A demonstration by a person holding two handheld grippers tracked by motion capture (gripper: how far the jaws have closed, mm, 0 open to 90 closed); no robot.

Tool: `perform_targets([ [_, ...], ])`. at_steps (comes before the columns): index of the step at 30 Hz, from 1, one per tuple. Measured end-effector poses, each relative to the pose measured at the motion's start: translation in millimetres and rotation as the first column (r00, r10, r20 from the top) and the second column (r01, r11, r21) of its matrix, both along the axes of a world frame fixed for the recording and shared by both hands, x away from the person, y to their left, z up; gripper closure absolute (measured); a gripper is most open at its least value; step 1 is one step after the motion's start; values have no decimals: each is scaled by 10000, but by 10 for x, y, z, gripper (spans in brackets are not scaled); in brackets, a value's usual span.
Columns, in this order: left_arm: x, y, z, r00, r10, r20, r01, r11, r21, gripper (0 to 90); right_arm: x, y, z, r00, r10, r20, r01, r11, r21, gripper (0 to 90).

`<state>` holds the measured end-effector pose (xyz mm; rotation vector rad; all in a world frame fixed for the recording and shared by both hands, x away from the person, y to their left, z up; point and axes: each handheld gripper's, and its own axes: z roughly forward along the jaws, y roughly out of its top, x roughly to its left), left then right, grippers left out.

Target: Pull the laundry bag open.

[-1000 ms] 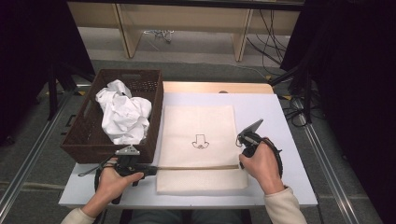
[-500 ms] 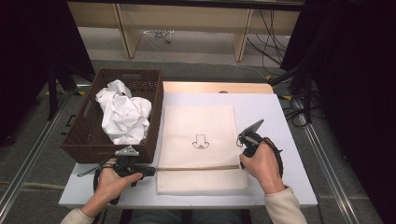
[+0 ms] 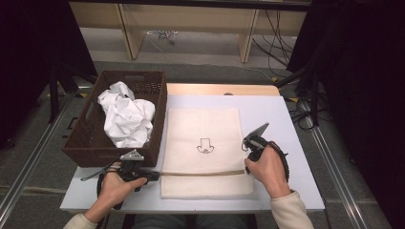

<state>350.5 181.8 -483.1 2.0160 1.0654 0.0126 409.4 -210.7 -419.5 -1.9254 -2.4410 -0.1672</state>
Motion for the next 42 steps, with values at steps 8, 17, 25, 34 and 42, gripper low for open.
perform_targets([
  [8, 8, -25, -6, 9998, -150, 102, 149, 9997, 171, 846, -2, -41, 20, 9983, 520, 264, -526, 9983, 236, 670],
  [17, -23, -125, 39, 9969, -468, 626, 445, 9983, 390, 758, -30, -47, 110, 9931, 370, 1117, -423, 9981, 453, 622],
  [25, -117, -371, 106, 9834, -1354, 1206, 1384, 9902, -163, 605, -45, -14, 111, 9915, 278, 1270, -348, 9980, 535, 623],
  [34, -172, -397, 54, 9688, -1485, 1985, 1582, 9868, -340, 457, -31, 43, 106, 9937, 209, 1105, -280, 9976, 626, 602],
  [42, -264, -337, 96, 9579, -996, 2694, 1095, 9937, -222, 296, -9, 138, 80, 9917, 712, 1067, -796, 9939, 767, 578],
])
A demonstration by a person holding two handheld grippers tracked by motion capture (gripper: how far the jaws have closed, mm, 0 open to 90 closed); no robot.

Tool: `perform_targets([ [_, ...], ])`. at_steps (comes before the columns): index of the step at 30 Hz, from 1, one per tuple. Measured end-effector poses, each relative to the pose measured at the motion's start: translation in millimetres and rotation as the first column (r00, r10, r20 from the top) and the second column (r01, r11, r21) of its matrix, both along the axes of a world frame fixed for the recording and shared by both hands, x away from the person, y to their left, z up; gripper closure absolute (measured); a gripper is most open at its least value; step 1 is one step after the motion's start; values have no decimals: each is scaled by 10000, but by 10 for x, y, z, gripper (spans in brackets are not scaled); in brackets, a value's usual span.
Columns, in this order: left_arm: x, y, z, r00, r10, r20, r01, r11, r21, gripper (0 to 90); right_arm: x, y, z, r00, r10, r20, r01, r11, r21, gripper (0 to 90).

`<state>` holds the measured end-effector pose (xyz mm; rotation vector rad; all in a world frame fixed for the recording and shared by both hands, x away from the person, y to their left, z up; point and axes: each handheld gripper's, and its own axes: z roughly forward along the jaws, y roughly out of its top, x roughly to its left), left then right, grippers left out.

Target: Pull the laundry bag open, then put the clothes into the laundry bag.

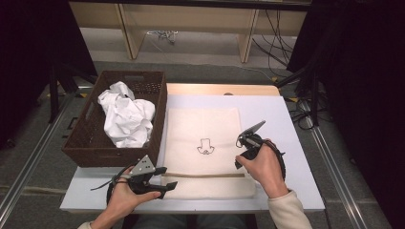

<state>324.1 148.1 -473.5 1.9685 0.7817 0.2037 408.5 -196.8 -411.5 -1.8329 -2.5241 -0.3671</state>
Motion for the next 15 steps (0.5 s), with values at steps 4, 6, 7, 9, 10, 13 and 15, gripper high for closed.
perform_targets([
  [4, -20, -12, 5, 9990, 431, -105, -432, 9990, -121, 244, 2, 12, -8, 9999, 121, 97, -121, 9999, 64, 565],
  [6, -10, -5, 11, 9994, 331, -49, -331, 9994, 29, 230, 13, 3, -32, 9988, 403, 288, -401, 9992, -66, 561],
  [7, -6, 0, 6, 9995, 317, 21, -317, 9995, 38, 223, 14, 3, -42, 9981, 467, 397, -463, 9989, -106, 560],
  [9, -5, -1, 12, 9992, 391, 12, -391, 9992, 44, 217, 9, 18, -33, 9984, 432, 360, -428, 9990, -119, 557],
  [10, 2, 1, 11, 9994, 348, -58, -348, 9994, -12, 216, 4, 48, -22, 9993, 244, 268, -245, 9997, 55, 545],
  [13, -1, 7, 16, 9988, 481, -25, -481, 9988, -65, 213, 28, 45, -61, 9935, 827, 782, -814, 9965, -199, 523],
  [15, 0, 10, 21, 9990, 455, -9, -455, 9989, -64, 211, 16, 108, -56, 9954, 629, 725, -624, 9980, -88, 513],
])
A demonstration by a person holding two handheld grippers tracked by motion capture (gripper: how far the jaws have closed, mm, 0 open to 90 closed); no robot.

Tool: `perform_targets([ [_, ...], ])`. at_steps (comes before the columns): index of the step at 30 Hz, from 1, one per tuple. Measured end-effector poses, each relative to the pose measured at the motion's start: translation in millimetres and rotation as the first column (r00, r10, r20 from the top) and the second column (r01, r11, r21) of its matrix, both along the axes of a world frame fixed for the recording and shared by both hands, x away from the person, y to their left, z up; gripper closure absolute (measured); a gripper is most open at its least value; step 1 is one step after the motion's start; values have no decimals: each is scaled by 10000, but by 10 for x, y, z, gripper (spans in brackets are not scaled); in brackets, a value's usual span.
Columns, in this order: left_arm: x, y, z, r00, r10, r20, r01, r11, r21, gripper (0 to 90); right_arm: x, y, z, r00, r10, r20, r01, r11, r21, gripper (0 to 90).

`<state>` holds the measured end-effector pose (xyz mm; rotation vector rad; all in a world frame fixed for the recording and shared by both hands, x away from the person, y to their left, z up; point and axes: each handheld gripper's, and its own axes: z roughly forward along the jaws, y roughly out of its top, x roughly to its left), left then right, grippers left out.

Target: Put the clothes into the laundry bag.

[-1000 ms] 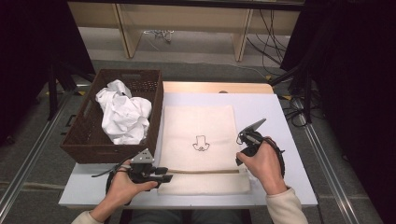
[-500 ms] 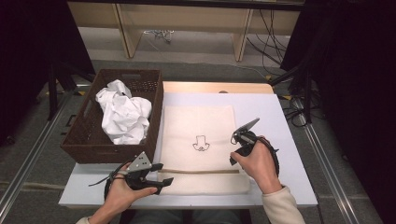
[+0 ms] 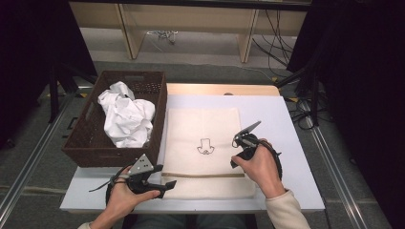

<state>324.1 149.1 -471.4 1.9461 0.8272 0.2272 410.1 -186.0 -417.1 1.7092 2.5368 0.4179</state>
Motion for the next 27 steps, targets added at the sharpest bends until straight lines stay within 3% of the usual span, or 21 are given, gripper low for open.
perform_targets([
  [3, 13, -16, -3, 9999, 9, -165, -13, 9997, -241, 211, 20, 45, -27, 9993, 328, 155, -326, 9994, -87, 499],
  [5, 24, -21, -3, 9996, 59, -264, -64, 9998, -192, 211, 28, 102, -32, 9989, 474, 50, -474, 9989, -65, 489],
  [7, 36, -20, 0, 9996, -11, -269, 5, 9998, -221, 211, 46, 134, -54, 9952, 971, 137, -972, 9952, 71, 481],
  [8, 33, -23, 1, 9996, 51, -264, -57, 9998, -201, 211, 35, 160, -73, 9954, 926, 247, -927, 9957, 21, 478],
  [11, 29, -30, 4, 9995, 117, -290, -125, 9995, -286, 214, 20, 230, -92, 9959, 906, 6, -906, 9959, -72, 469],
  [12, 19, -48, 6, 9987, 226, -447, -247, 9986, -463, 216, 21, 248, -110, 9935, 1136, 55, -1136, 9935, -17, 464],
  [14, 29, -40, 20, 9995, 102, -313, -109, 9997, -227, 217, 16, 292, -128, 9908, 1348, 139, -1349, 9908, 140, 454],
  [15, 26, -50, 19, 9994, 116, -332, -125, 9995, -273, 216, 9, 317, -127, 9905, 1369, 159, -1368, 9906, -54, 452],
  [17, 28, -43, 14, 9991, 51, -429, -57, 9999, -137, 215, 9, 371, -158, 9863, 1624, 307, -1626, 9867, 66, 443],
  [20, 26, -47, -4, 9994, 169, -313, -177, 9996, -233, 217, 27, 451, -190, 9775, 2096, 249, -2095, 9778, -61, 431],
  [21, 24, -52, -5, 9987, 253, -447, -269, 9990, -346, 218, 28, 482, -201, 9761, 2160, 221, -2161, 9764, 12, 426],
  [23, 33, -45, 5, 9993, 182, -314, -189, 9995, -237, 218, 29, 536, -209, 9759, 2178, 143, -2178, 9760, -2, 424],
  [24, 40, -35, 9, 9994, 59, -342, -64, 9998, -168, 218, 43, 551, -213, 9694, 2448, 170, -2447, 9696, -69, 422],
  [27, 36, -54, 3, 9990, 185, -402, -197, 9994, -290, 218, 41, 619, -229, 9677, 2515, 172, -2515, 9679, -48, 420],
])
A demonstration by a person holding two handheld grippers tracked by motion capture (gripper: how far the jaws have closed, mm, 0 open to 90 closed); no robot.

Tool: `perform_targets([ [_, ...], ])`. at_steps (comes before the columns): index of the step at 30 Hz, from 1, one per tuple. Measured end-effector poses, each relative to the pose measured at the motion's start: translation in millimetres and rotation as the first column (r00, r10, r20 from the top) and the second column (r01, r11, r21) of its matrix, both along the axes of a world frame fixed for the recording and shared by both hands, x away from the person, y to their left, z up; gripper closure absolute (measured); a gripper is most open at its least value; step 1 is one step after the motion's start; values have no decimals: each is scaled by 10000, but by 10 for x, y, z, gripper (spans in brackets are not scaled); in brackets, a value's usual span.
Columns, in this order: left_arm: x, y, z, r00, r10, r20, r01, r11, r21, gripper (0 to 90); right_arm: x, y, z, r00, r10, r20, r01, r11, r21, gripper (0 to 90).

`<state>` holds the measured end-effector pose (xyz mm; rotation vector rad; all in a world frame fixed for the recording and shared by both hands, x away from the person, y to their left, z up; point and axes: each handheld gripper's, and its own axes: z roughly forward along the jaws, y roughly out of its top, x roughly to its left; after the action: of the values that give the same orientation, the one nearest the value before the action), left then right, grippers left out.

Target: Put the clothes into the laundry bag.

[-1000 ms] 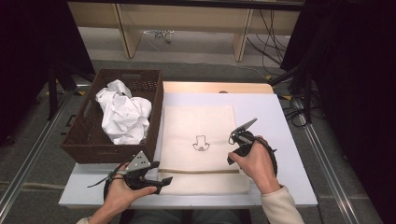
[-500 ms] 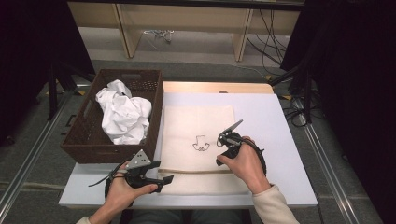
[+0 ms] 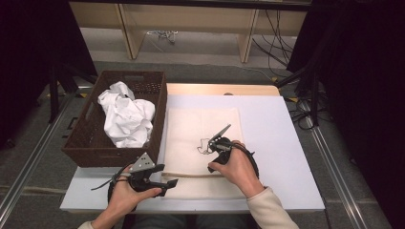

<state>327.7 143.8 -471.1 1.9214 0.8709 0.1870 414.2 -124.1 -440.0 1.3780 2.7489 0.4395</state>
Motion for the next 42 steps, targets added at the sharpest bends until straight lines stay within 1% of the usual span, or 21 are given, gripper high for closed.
perform_targets([
  [1, 1, 8, 2, 10000, -71, -59, 72, 9999, 107, 218, 10, 13, -13, 9997, 155, 164, -154, 9999, -19, 419],
  [2, 6, 9, -1, 9999, -123, 46, 122, 9998, 147, 218, 7, 41, -36, 9993, 180, 321, -181, 9998, 26, 416],
  [3, 6, 10, -2, 9999, -140, 23, 139, 9998, 154, 218, -8, 68, -32, 10000, 30, 93, -30, 10000, -8, 417],
  [4, 6, 11, -3, 9999, -147, 27, 146, 9998, 163, 218, -14, 99, -54, 9998, 205, 63, -205, 9998, -43, 415],
  [5, 6, 12, -2, 9999, -165, 10, 165, 9997, 169, 218, -5, 105, -76, 9988, 450, 196, -448, 9990, -79, 412],
  [7, 5, 13, -1, 9998, -177, -6, 177, 9997, 177, 218, -26, 147, -83, 9989, 466, -66, -466, 9989, -50, 409],
  [10, 1, 1, -3, 9999, -161, -61, 161, 9998, 64, 222, -37, 181, -106, 9984, 556, -76, -556, 9984, -101, 403],
  [12, 1, 0, -7, 9999, -158, -13, 158, 9999, 26, 222, -53, 208, -137, 9974, 717, 77, -715, 9971, -247, 393],
  [15, 6, 12, -5, 9998, -181, 36, 181, 9997, 135, 221, -52, 213, -145, 9971, 764, -22, -764, 9965, -329, 393],
  [17, 2, 1, -8, 9999, -137, -28, 137, 9999, 38, 220, -47, 213, -163, 9973, 732, -10, -731, 9965, -405, 399],
  [19, 6, 4, -7, 9996, -251, -85, 252, 9996, 135, 220, -51, 222, -189, 9971, 760, 10, -759, 9963, -415, 394],
  [22, 6, 0, -12, 9997, -225, -46, 225, 9996, 145, 220, -54, 226, -192, 9941, 1076, 156, -1065, 9927, -567, 391],
  [27, 3, 2, -9, 9996, -268, -82, 269, 9996, 129, 223, -71, 239, -188, 9909, 1332, 181, -1314, 9883, -770, 395],
  [29, 4, -1, -9, 9996, -283, -65, 284, 9995, 139, 225, -62, 235, -191, 9893, 1450, 158, -1434, 9868, -751, 421],
  [30, -4, -8, -12, 9997, -185, -183, 186, 9998, 63, 225, -62, 235, -191, 9893, 1450, 158, -1434, 9868, -751, 421],
  [32, 0, -6, -12, 9997, -224, -34, 224, 9997, 136, 226, -56, 230, -191, 9882, 1520, 179, -1503, 9860, -728, 433],
  [33, -8, -11, -14, 9998, -104, -175, 105, 9999, 53, 226, -58, 228, -191, 9891, 1466, 156, -1452, 9869, -696, 445],
  [34, 2, -3, -10, 9997, -227, -24, 227, 9996, 146, 226, -47, 216, -183, 9876, 1562, 128, -1549, 9854, -709, 458],
  [39, 7, 0, -13, 9997, -224, -12, 225, 9996, 164, 229, -13, 176, -171, 9868, 1606, 207, -1584, 9840, -821, 589],
  [41, 9, -2, -16, 9998, -211, -24, 211, 9996, 179, 229, -10, 177, -172, 9870, 1598, 194, -1576, 9839, -842, 594],
  [42, 14, 7, -15, 9998, -217, 10, 216, 9992, 325, 229, -14, 181, -174, 9872, 1582, 209, -1558, 9838, -883, 598],
])
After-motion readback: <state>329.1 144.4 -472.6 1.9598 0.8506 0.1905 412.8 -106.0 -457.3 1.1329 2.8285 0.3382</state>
